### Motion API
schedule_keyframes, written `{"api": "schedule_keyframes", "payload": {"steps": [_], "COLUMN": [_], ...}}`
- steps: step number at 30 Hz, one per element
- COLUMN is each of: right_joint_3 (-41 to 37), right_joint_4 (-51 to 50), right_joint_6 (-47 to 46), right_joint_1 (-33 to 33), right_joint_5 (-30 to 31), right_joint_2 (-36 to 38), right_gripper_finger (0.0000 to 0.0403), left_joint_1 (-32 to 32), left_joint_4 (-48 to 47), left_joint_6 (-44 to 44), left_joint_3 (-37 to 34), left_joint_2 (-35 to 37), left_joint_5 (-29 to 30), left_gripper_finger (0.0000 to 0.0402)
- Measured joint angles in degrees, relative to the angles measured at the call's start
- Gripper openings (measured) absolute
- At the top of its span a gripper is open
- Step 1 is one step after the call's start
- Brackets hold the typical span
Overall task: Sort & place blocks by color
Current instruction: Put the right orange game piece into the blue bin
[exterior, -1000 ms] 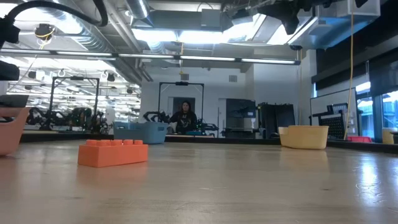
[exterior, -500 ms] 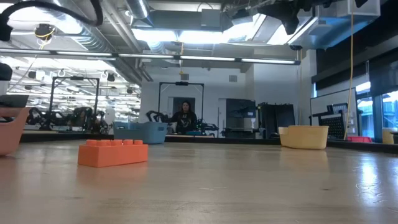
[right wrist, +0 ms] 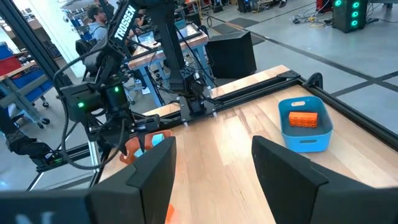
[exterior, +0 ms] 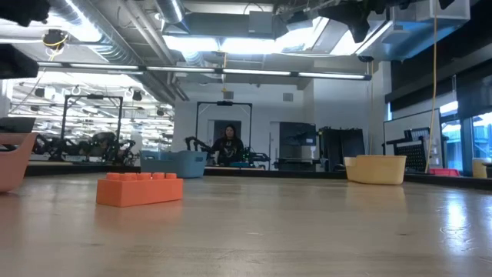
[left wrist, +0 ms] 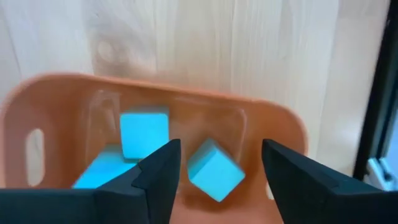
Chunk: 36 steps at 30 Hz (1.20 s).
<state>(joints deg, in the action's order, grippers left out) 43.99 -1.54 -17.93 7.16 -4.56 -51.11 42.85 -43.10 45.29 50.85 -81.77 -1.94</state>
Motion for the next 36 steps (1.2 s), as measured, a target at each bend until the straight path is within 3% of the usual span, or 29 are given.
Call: {"api": "schedule_keyframes", "payload": {"steps": [14, 25, 31, 36], "right_joint_3": [0.02, 0.02, 0.02, 0.02], "right_joint_4": [-0.03, -0.07, -0.04, -0.06], "right_joint_6": [-0.02, -0.05, -1.47, -1.38], "right_joint_1": [0.0, 0.0, 0.0, 0.0], "right_joint_5": [0.01, -0.01, 0.0, -0.01], "right_joint_2": [0.0, 0.0, -0.02, 0.0], "right_gripper_finger": [0.0214, 0.0214, 0.0214, 0.0214], "left_joint_1": [-7.25, -19.92, -26.7, -30.01], "left_joint_4": [-0.32, -0.58, -0.52, 2.81], "left_joint_6": [-0.43, -9.87, -16.25, -20.64], "left_joint_3": [0.14, 5.68, 10.09, 11.52], "left_joint_2": [10.01, 21.48, 26.64, 31.62], "left_joint_5": [-0.91, 12.83, 17.35, 26.55], "left_gripper_finger": [0.0231, 0.0231, 0.0231, 0.0231]}}
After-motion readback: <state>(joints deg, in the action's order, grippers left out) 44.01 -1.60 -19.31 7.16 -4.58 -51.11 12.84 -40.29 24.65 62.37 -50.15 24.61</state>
